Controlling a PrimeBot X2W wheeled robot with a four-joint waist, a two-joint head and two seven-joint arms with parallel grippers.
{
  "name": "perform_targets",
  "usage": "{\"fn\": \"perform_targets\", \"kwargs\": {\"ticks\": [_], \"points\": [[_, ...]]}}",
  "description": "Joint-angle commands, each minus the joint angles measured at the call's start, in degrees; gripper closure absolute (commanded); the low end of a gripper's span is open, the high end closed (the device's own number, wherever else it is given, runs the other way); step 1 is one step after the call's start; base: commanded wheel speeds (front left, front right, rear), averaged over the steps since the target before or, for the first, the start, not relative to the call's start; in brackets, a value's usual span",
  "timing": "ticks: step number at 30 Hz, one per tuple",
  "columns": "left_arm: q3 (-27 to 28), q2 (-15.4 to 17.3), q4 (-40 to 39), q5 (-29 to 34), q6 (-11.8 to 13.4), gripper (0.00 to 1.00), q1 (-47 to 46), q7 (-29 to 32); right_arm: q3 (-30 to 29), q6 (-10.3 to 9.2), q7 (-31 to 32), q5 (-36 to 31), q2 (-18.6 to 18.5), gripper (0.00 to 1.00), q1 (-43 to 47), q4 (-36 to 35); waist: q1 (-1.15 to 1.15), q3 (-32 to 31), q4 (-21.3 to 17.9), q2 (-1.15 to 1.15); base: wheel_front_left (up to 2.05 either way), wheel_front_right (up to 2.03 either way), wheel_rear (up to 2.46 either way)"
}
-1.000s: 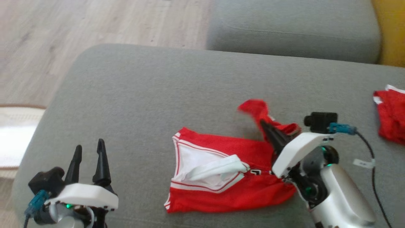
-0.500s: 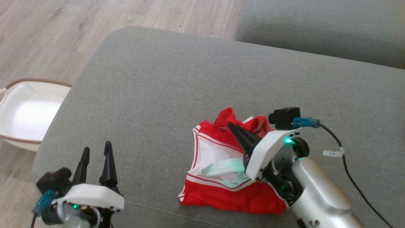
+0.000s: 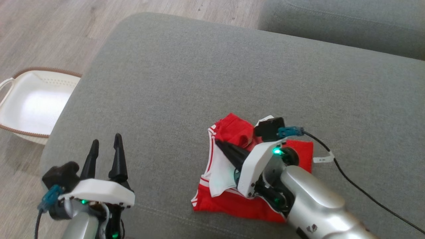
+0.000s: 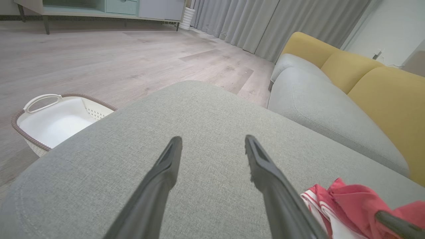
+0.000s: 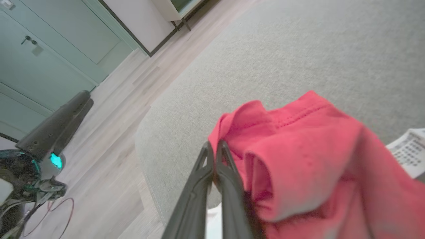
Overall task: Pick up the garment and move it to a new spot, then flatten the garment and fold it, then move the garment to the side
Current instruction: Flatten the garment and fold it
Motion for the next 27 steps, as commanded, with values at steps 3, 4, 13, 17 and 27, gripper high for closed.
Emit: {"fn": "perform_targets", "kwargs": {"ticks": [3, 4, 13, 17, 27], "points": [[2.4, 0.4, -1.3, 0.8, -0.3, 0.00, -3.2, -0.7, 3.1, -0.04, -2.7, 4.0, 1.2, 0.00, -3.6, -1.3, 0.00, 0.1, -1.2, 0.00, 0.00, 0.00, 0.00], [2.7, 0.4, -1.3, 0.8, -0.3, 0.00, -3.2, -0.7, 3.6, -0.04, -3.4, 4.9, 1.2, 0.00, -4.3, -1.2, 0.00, 0.0, -1.8, 0.00, 0.00, 0.00, 0.00], [6.5, 1.1, -3.3, 1.7, 0.1, 0.00, -1.2, -0.7, 0.6, -0.04, -11.0, 6.4, -3.3, 0.00, -9.7, -4.6, 0.00, -2.9, -9.3, 0.00, 0.00, 0.00, 0.00], [8.3, 1.2, -5.4, 2.4, 0.0, 0.00, 0.2, -0.7, -3.6, -0.04, -15.1, 2.8, -9.5, 0.00, -8.8, -5.6, 0.00, -4.0, -12.3, 0.00, 0.00, 0.00, 0.00], [9.6, 0.1, -8.5, 7.3, -1.2, 0.00, 1.8, -0.7, -14.0, -0.04, -20.5, -3.5, -13.6, 0.00, 1.3, -2.9, 0.00, -4.5, -15.3, 0.00, 0.00, 0.00, 0.00]]}}
